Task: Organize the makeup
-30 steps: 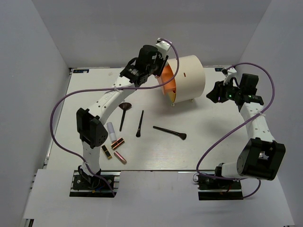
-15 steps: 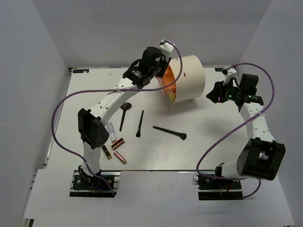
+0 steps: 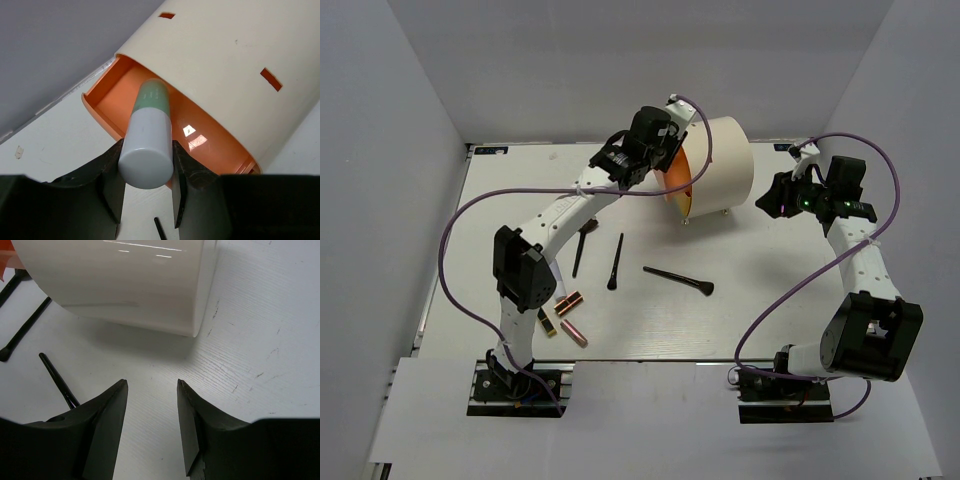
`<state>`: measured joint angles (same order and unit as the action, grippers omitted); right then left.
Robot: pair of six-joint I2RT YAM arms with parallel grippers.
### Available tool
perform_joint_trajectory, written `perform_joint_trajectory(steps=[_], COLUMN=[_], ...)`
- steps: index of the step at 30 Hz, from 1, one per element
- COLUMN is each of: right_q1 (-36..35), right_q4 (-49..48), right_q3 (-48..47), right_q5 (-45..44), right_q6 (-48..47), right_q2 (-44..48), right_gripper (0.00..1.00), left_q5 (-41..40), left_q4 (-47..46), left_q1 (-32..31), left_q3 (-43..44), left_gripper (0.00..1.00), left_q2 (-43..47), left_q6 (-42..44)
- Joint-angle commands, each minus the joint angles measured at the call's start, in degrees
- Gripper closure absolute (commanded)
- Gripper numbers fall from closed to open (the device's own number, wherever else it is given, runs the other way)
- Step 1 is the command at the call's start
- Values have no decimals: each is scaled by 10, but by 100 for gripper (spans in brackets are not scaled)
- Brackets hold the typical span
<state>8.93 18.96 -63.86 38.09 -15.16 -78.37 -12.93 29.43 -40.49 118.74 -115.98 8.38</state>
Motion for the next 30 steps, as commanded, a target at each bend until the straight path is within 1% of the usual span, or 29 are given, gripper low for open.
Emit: perform_joint_trajectory(steps=[1,3,5,8,30], right_q1=[1,1,1,1,1], right_q4=[-22,-22,-22,-23,-24], right_q3=[2,3,3,3,7], right_q5=[8,7,8,8,7], right_q6=[6,7,7,7,9], right_q2=[16,16,16,16,17], right_gripper=[50,50,50,50,50], left_q5=[-10,-11,-12,-11,1], left_q4=[-14,-14,-14,-14,-17], left_q1=[-6,-11,-11,-11,-27], left_q3=[18,18,18,18,20], left_gripper=[66,61,52,48,45], left_q2=[14,14,13,11,15], left_q6=[7,7,6,6,-1])
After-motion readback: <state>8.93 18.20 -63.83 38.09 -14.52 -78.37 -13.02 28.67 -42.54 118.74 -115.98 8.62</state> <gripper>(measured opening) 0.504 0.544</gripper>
